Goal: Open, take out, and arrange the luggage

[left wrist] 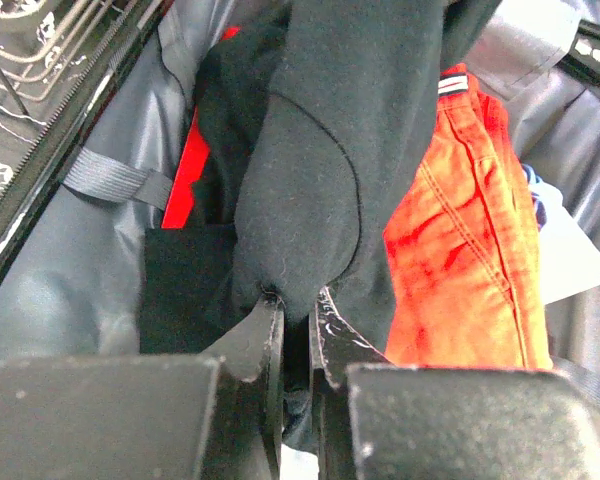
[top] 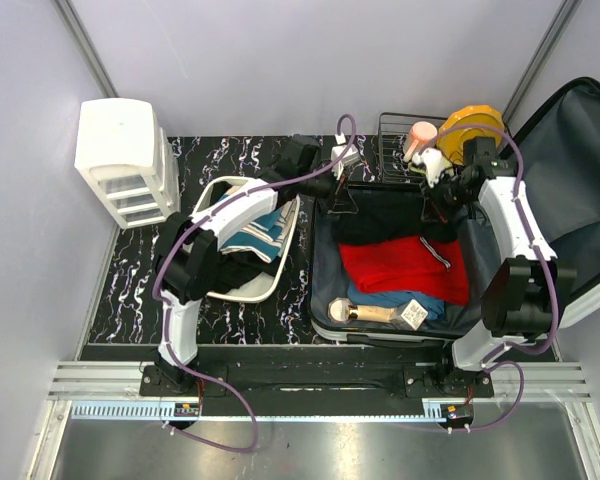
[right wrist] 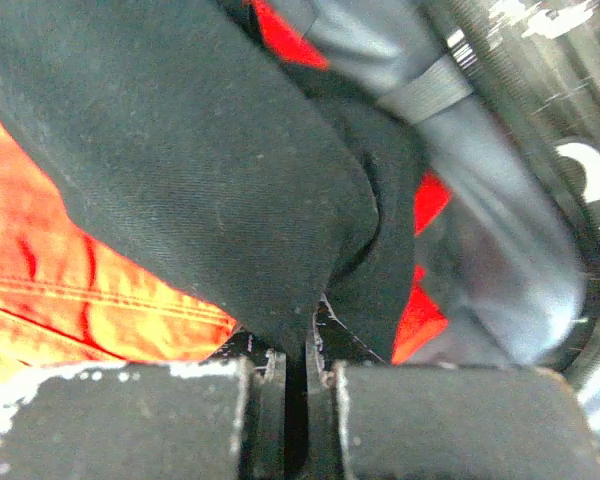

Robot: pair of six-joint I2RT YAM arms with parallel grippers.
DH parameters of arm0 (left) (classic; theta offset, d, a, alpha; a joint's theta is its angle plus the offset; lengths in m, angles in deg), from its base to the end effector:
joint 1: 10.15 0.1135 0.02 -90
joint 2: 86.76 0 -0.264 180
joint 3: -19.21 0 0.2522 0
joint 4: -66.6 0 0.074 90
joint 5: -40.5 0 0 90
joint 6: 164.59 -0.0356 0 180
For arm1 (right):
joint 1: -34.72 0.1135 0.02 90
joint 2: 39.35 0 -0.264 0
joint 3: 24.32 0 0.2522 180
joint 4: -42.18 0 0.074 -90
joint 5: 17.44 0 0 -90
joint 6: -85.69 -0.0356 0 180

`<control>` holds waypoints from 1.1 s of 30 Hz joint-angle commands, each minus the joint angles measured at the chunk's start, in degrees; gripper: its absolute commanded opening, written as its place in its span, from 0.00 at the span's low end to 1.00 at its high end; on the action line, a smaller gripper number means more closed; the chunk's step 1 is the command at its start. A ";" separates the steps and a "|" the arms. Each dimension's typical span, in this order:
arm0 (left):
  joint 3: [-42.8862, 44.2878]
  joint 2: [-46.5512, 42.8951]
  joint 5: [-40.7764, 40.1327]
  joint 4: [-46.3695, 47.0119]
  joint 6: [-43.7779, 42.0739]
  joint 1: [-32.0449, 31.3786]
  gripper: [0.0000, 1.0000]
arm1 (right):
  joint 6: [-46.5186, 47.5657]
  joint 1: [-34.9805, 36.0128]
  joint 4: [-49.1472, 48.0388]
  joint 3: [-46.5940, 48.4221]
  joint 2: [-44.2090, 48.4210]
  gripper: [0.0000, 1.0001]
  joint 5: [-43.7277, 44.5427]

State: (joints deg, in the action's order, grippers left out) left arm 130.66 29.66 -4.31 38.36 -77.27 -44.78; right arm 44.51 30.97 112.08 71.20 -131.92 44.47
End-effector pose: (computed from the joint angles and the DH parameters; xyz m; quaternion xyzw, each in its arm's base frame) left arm 0.3737 -0.2888 0.2738 0.4329 0.7111 -0.4458 0.3291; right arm 0.3254 -0.0045 0.2932 -0.4091 0.8594 0.1274 0.2791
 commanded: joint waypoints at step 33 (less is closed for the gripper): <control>-46.10 -42.24 0.08 -18.29 16.92 35.94 0.00 | -11.47 42.84 2.52 69.51 -42.68 0.00 12.09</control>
State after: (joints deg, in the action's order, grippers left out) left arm 86.97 -11.82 -1.64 26.27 -61.84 -13.51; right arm 32.25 69.86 123.76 137.01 -172.31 49.62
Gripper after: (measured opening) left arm 0.104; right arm 0.034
